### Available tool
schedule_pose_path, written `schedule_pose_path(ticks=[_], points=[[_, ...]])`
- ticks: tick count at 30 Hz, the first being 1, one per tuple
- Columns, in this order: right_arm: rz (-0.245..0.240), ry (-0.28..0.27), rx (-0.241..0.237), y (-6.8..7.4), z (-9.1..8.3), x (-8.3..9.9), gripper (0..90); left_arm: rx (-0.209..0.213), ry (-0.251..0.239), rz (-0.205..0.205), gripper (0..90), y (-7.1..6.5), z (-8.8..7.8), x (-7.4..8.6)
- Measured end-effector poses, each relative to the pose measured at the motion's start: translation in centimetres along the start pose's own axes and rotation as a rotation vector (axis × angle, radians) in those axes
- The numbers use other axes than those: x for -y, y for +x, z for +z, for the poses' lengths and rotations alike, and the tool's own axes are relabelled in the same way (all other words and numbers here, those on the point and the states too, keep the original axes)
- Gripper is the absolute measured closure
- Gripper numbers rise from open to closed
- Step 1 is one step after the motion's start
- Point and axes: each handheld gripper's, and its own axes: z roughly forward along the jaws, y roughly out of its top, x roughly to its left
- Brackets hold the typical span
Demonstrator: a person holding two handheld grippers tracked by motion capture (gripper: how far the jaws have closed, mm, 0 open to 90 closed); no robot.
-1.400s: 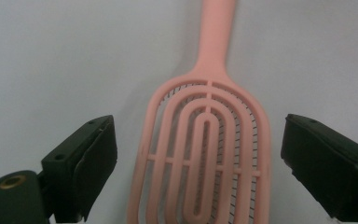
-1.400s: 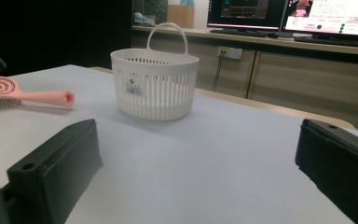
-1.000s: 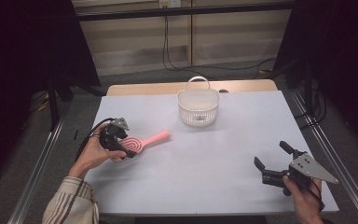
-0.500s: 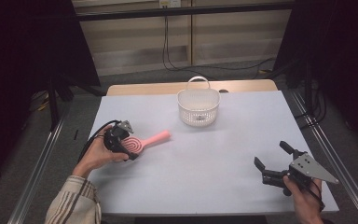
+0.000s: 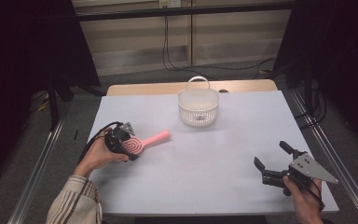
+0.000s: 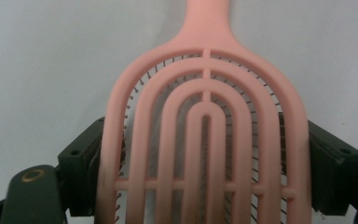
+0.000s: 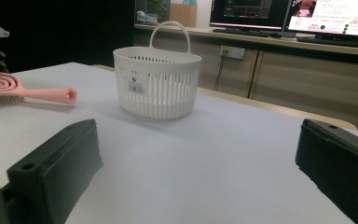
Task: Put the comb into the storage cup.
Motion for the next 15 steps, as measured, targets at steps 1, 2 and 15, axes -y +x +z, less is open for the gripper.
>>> schedule_pose_path(ticks=[1, 2, 15], points=[[0.002, 0.001, 0.000, 0.00, -0.01, 0.00, 0.0, -0.001, -0.003, 0.001, 17.4, -0.05, 0.03, 0.00], [0.001, 0.000, 0.002, 0.00, -0.02, -0.01, 0.0, -0.004, -0.008, 0.002, 17.6, -0.05, 0.03, 0.01], [-0.001, 0.000, -0.002, -0.01, -0.01, 0.00, 0.0, 0.003, -0.005, 0.018, 18.3, 0.00, 0.27, 0.27]])
